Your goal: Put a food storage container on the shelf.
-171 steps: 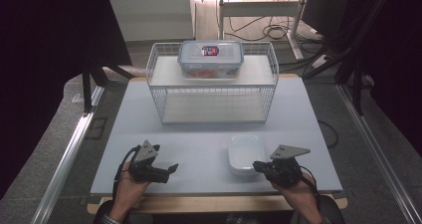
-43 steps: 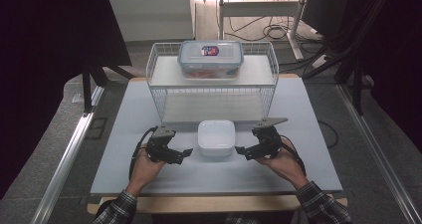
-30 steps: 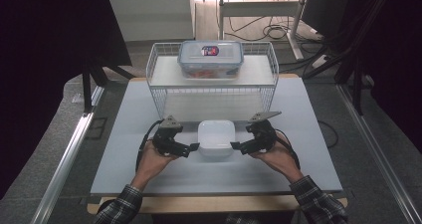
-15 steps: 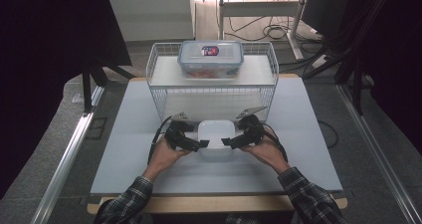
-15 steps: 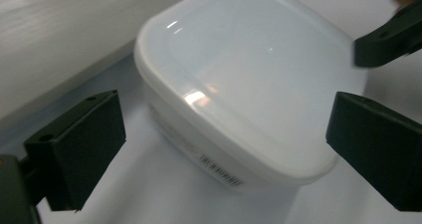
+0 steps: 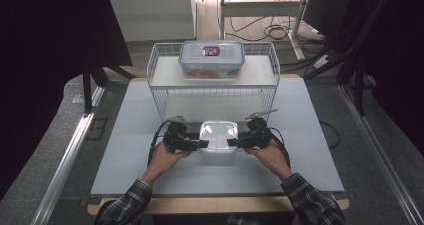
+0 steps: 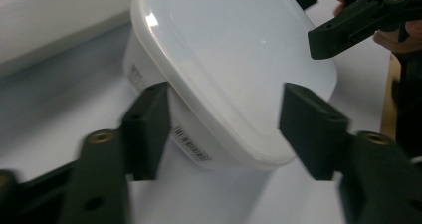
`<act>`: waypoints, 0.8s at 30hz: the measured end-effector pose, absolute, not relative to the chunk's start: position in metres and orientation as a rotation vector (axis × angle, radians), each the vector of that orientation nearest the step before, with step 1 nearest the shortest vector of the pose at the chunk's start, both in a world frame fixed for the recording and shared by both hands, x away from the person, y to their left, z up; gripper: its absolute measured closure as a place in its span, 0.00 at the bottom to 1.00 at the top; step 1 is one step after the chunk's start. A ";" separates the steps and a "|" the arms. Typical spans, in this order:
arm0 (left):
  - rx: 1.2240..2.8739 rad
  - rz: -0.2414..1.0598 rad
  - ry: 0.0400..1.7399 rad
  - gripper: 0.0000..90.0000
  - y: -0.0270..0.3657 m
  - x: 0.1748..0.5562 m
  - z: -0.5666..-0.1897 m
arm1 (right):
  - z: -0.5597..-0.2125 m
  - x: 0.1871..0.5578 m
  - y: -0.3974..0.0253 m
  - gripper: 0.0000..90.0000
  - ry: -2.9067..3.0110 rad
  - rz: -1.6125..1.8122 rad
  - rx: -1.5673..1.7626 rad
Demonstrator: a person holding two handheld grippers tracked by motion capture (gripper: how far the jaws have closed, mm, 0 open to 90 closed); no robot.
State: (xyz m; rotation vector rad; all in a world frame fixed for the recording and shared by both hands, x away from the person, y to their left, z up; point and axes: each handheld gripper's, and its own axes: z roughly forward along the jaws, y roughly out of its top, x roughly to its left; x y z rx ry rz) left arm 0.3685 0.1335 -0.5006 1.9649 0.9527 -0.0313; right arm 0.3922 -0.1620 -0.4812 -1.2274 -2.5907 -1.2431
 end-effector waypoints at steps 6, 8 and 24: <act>1.918 -0.019 1.034 0.69 0.134 0.363 -0.496 | -0.475 0.388 -0.171 0.71 -2.522 -1.302 -1.313; 1.901 -0.007 1.053 0.72 0.134 0.361 -0.496 | -0.474 0.386 -0.171 0.73 -2.525 -1.318 -1.334; 1.786 0.014 1.131 0.87 0.137 0.357 -0.499 | -0.474 0.381 -0.172 0.86 -2.506 -1.430 -1.407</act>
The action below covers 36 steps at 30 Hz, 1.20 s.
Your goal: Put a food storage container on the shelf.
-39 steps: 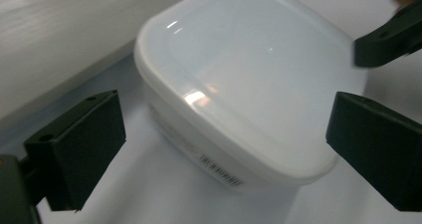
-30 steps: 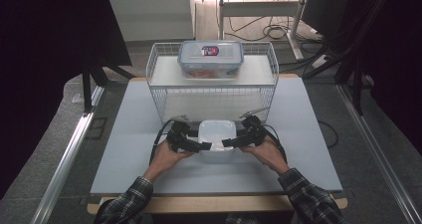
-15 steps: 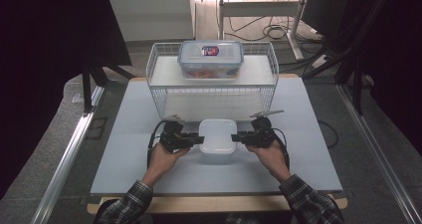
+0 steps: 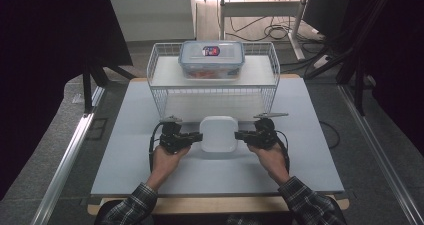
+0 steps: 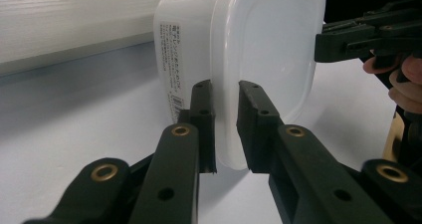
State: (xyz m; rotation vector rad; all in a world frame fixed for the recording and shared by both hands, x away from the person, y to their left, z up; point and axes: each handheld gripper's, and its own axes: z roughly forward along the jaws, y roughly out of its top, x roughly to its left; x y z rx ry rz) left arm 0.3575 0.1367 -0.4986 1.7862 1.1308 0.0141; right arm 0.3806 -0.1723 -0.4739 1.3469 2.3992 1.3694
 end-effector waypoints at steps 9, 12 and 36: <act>1.785 0.106 1.102 0.87 0.138 0.351 -0.485 | -0.465 0.377 -0.169 0.86 2.367 1.403 1.271; 1.781 0.152 1.082 0.87 0.141 0.348 -0.476 | -0.458 0.375 -0.167 0.86 2.356 1.415 1.235; 1.734 0.336 0.983 0.87 0.155 0.352 -0.382 | -0.370 0.385 -0.152 0.87 2.265 1.516 1.057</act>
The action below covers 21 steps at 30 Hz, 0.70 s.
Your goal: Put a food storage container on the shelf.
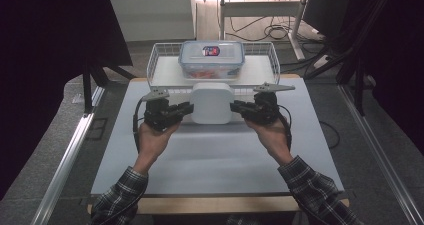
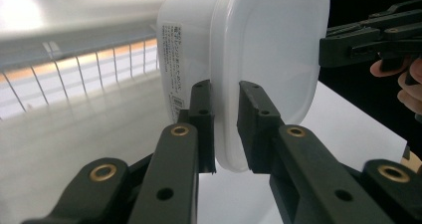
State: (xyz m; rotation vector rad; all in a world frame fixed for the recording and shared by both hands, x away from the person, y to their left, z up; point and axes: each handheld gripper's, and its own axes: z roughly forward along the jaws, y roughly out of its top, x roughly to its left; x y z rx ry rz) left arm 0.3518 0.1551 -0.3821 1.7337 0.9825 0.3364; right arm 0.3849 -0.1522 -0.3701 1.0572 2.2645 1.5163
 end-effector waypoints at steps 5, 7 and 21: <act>1.723 0.356 0.967 0.87 0.157 0.357 -0.359 | -0.347 0.389 -0.150 0.87 2.242 1.531 1.032; 1.719 0.365 0.962 0.87 0.158 0.359 -0.351 | -0.338 0.391 -0.149 0.87 2.232 1.533 1.020; 1.692 0.389 0.941 0.86 0.161 0.376 -0.304 | -0.287 0.402 -0.145 0.87 2.169 1.552 0.976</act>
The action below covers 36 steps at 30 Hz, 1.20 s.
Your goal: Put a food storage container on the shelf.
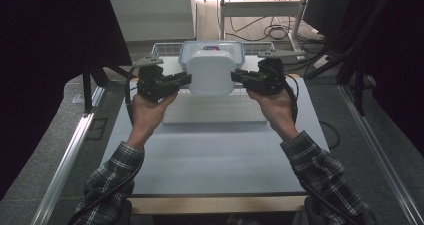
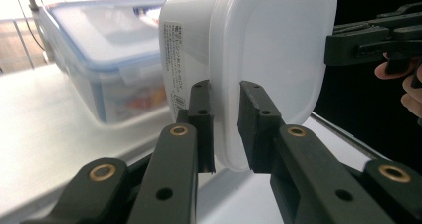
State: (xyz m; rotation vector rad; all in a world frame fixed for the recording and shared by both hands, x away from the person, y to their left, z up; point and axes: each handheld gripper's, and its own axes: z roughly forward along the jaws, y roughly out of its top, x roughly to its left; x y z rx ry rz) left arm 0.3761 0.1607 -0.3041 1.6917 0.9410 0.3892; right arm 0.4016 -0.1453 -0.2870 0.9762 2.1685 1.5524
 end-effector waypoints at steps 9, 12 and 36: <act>1.695 0.410 0.933 0.86 0.161 0.395 -0.267 | -0.253 0.415 -0.143 0.87 2.110 1.579 0.969; 1.696 0.408 0.938 0.86 0.160 0.403 -0.259 | -0.244 0.423 -0.142 0.86 2.098 1.576 0.976; 1.689 0.323 0.990 0.78 0.163 0.446 -0.254 | -0.241 0.467 -0.135 0.78 2.096 1.574 1.083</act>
